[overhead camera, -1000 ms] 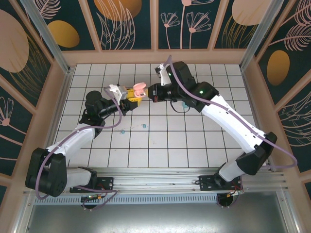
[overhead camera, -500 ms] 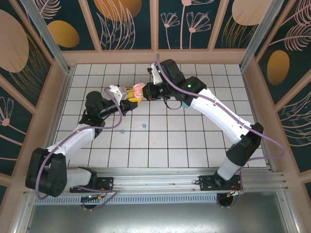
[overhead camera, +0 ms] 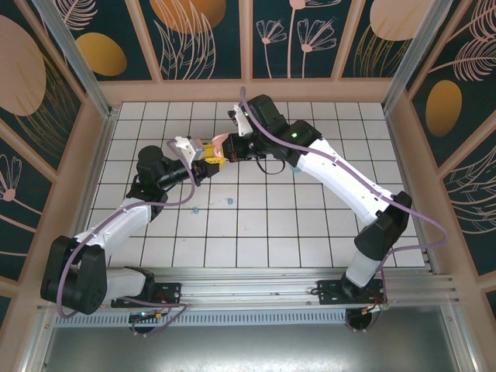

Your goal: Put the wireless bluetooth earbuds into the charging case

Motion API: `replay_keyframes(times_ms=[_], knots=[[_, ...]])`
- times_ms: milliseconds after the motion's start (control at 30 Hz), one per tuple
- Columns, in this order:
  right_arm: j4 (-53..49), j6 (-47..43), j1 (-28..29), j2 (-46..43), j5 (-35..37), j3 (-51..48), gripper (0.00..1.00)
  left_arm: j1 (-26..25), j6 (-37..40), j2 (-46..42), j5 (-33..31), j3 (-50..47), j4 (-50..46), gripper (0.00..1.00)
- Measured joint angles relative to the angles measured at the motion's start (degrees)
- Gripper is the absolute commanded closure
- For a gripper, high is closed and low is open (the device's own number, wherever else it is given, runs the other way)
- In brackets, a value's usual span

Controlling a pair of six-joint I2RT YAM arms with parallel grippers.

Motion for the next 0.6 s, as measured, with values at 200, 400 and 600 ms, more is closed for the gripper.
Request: replay_keyframes(times_ms=[200,400,600], knots=[[-1.53,-0.57,0.46,1.22,1.4,1.77,0.98,0.0,0.0,0.0,-0.09,-0.04,-0.2,0.85],[-1.75,-0.96,0.59,2.67,2.56,3.1,0.95,0.0,-0.02,0.0,-0.11,-0.22,-0.46,0.85],[-3.78,-1.99,1.03,4.46,3.43,5.79,0.91,0.0,-0.02,0.0,-0.37,-0.35,-0.48,0.85]])
